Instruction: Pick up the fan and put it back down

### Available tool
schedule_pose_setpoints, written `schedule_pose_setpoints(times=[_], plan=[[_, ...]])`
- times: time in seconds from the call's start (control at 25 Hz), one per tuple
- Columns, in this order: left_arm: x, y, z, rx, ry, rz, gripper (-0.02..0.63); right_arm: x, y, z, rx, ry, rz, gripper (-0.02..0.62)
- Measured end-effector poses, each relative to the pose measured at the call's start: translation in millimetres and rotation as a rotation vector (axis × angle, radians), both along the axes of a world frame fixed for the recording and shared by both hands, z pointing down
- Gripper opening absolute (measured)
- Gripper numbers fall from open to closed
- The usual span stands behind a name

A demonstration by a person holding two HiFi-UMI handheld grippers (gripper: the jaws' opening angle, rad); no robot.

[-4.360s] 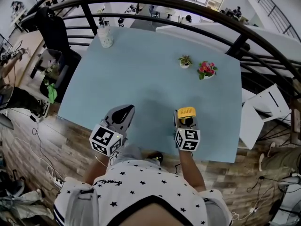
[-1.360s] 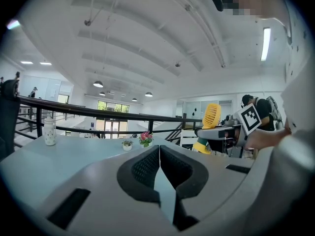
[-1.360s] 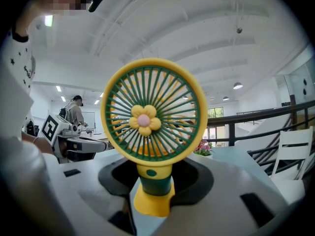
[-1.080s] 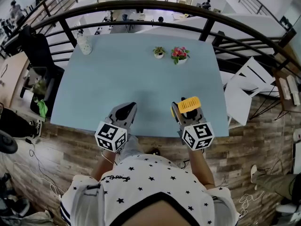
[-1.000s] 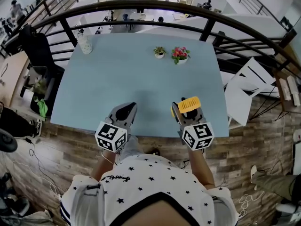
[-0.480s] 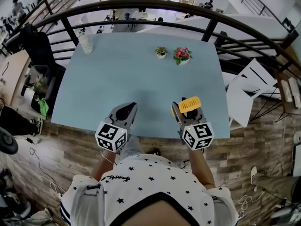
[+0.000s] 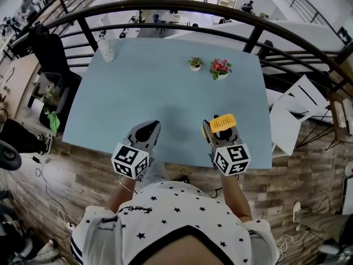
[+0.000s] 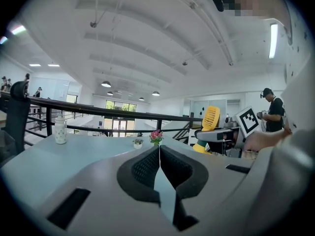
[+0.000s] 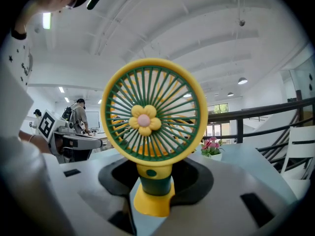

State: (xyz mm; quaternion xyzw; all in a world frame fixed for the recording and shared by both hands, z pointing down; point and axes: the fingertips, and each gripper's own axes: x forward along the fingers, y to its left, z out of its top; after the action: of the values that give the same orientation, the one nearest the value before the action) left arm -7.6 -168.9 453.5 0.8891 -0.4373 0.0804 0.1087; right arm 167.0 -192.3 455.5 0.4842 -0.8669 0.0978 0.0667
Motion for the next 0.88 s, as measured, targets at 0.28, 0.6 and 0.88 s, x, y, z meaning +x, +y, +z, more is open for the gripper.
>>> schedule_pose_setpoints(times=[0.28,0.6,0.88], plan=[[-15,-8,3,-0.005,-0.002,-0.037,0.029,-12,-17,8,-0.010,0.004,-0.023,0.170],[-37,-19,2,-0.012,-0.010,-0.077,0.029,-28,-36,21,-0.032,0.019,-0.031,0.170],[-44,-32,3,-0.034,-0.030,-0.073,0.029,-36,-51,37,-0.063,0.019,-0.024,0.170]])
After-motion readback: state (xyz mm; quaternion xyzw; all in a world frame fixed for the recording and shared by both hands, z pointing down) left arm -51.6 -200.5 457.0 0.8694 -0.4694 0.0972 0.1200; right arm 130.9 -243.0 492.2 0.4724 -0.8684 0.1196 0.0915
